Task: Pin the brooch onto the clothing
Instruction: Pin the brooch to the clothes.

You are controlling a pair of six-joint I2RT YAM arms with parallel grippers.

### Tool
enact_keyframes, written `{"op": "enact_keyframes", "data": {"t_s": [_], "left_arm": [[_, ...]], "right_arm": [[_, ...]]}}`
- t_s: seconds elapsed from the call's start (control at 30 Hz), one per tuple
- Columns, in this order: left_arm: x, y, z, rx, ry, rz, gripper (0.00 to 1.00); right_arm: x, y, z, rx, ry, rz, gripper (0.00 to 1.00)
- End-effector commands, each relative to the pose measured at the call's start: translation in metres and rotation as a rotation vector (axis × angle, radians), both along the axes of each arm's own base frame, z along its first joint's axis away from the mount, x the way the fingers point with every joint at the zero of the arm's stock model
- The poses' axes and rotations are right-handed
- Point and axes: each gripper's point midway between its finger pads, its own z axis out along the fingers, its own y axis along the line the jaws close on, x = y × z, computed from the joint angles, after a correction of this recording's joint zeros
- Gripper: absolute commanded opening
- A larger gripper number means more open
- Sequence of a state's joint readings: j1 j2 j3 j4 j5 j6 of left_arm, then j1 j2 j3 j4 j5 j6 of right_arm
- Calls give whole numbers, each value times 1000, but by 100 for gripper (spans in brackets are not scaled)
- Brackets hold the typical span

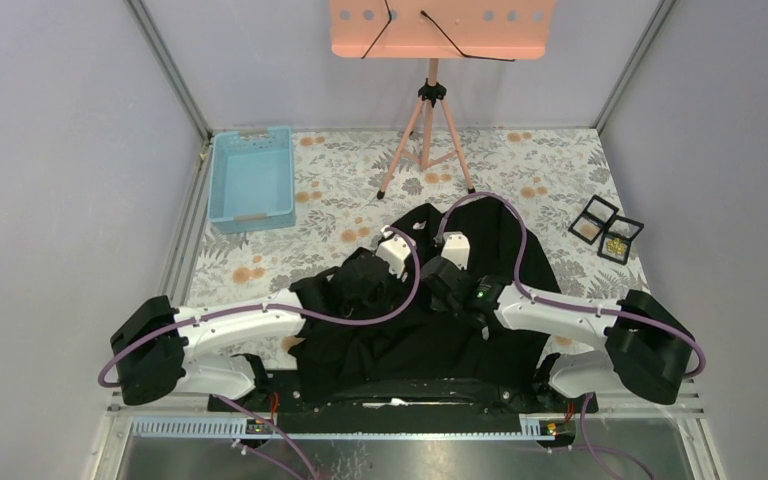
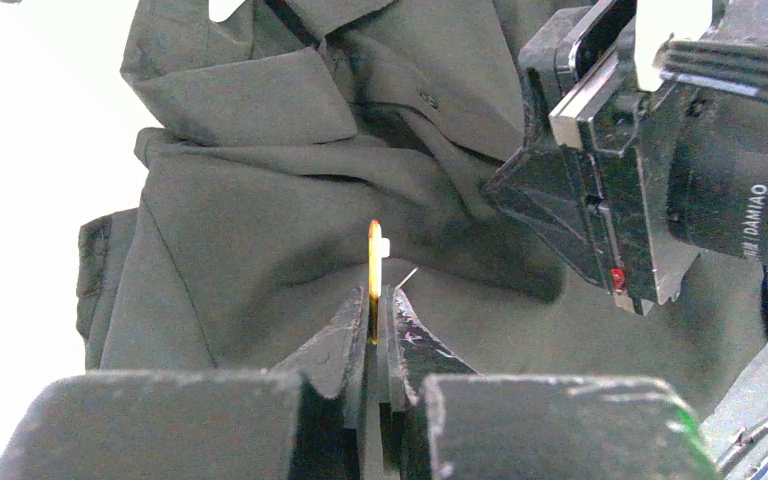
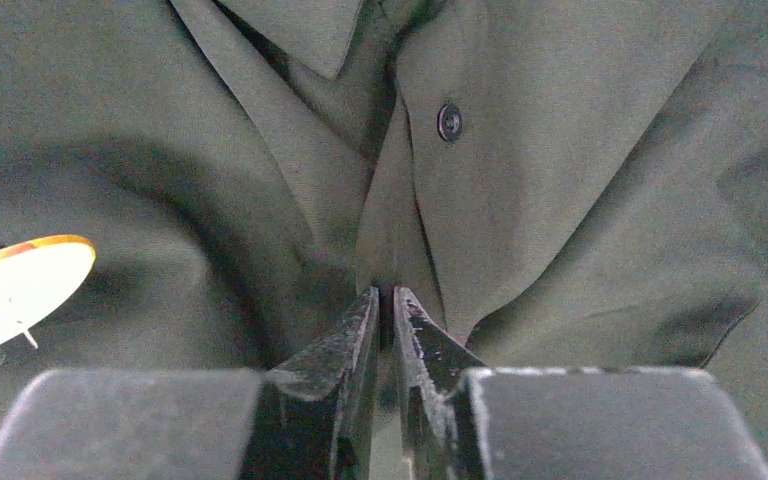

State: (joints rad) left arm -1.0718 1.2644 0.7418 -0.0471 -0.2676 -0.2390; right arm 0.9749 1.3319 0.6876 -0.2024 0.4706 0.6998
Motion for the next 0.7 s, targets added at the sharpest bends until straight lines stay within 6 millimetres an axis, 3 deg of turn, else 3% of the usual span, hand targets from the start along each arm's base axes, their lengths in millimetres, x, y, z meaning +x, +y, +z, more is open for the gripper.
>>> {"op": "enact_keyframes", "data": {"t_s": [0.0, 0.07, 0.47, 0.67], "left_arm": [[4, -9, 23, -94, -45, 21, 0], [5, -9, 23, -98, -46, 24, 0], [7, -21, 7, -115, -37, 27, 0], [11, -33, 2, -109, -39, 34, 0]], "right_arm": [[9, 4, 9, 3, -21, -20, 13], [9, 3, 9, 18, -11, -33, 0], [10, -1, 56, 344, -69, -106, 0], [5, 12, 68, 450, -51, -74, 0]]}}
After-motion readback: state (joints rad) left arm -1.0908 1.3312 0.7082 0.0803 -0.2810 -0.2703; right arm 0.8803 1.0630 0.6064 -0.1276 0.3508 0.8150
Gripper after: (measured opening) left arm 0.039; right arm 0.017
